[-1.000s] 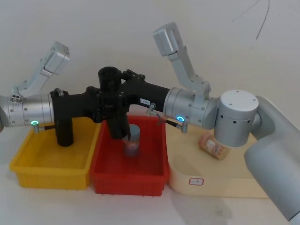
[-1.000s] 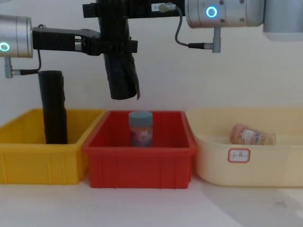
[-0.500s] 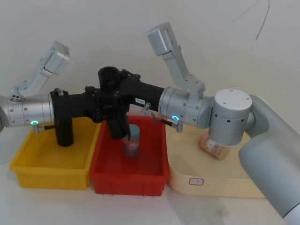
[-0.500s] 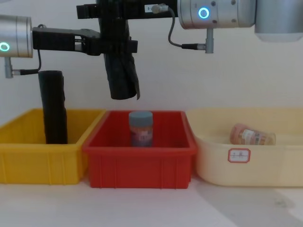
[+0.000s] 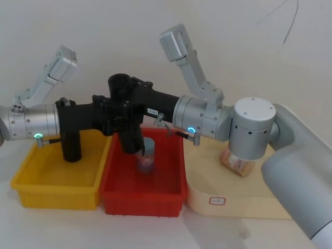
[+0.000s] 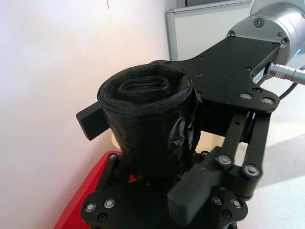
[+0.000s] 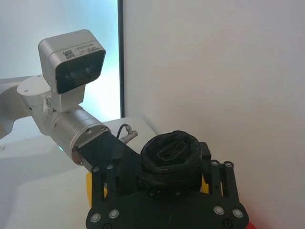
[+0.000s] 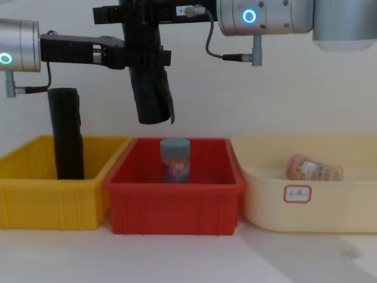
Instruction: Pick up the garbage bag with the one hand and transfer it to the other hand.
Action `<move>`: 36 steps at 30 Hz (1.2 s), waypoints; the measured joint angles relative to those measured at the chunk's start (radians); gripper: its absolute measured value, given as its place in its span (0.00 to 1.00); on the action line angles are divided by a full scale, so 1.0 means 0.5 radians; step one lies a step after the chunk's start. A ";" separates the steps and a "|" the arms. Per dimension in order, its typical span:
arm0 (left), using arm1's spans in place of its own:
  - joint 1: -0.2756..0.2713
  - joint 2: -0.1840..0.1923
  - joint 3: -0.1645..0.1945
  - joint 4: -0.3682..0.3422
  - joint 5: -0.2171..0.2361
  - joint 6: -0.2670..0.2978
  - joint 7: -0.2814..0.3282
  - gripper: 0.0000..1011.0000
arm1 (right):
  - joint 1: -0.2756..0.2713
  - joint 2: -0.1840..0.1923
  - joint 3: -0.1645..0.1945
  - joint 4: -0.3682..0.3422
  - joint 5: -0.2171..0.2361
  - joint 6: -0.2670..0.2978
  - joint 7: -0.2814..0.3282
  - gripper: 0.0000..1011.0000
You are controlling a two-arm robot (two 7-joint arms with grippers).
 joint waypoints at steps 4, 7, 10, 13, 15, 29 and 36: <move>0.000 0.000 0.000 0.000 0.000 0.000 0.000 0.46 | 0.003 -0.003 -0.002 0.004 -0.003 -0.001 0.001 0.80; 0.000 0.000 0.000 0.000 0.000 0.000 0.000 0.46 | 0.004 -0.003 -0.003 0.005 -0.004 -0.002 0.001 0.74; 0.000 0.000 0.000 0.000 0.000 0.000 -0.001 0.46 | 0.004 -0.004 -0.003 0.007 -0.005 -0.003 0.000 0.66; 0.000 0.000 0.000 0.000 0.000 0.000 -0.002 0.46 | 0.005 -0.005 -0.003 0.008 -0.005 -0.004 0.000 0.61; 0.000 0.000 0.000 0.000 0.000 0.000 -0.002 0.46 | 0.005 -0.005 -0.004 0.008 -0.006 -0.004 0.001 0.59; 0.000 0.000 0.000 0.000 0.000 0.000 -0.002 0.46 | 0.008 -0.008 -0.006 0.011 -0.008 -0.004 0.002 0.50; 0.000 0.000 0.000 0.000 0.000 0.000 -0.001 0.46 | 0.008 -0.008 -0.006 0.012 -0.008 -0.003 0.003 0.50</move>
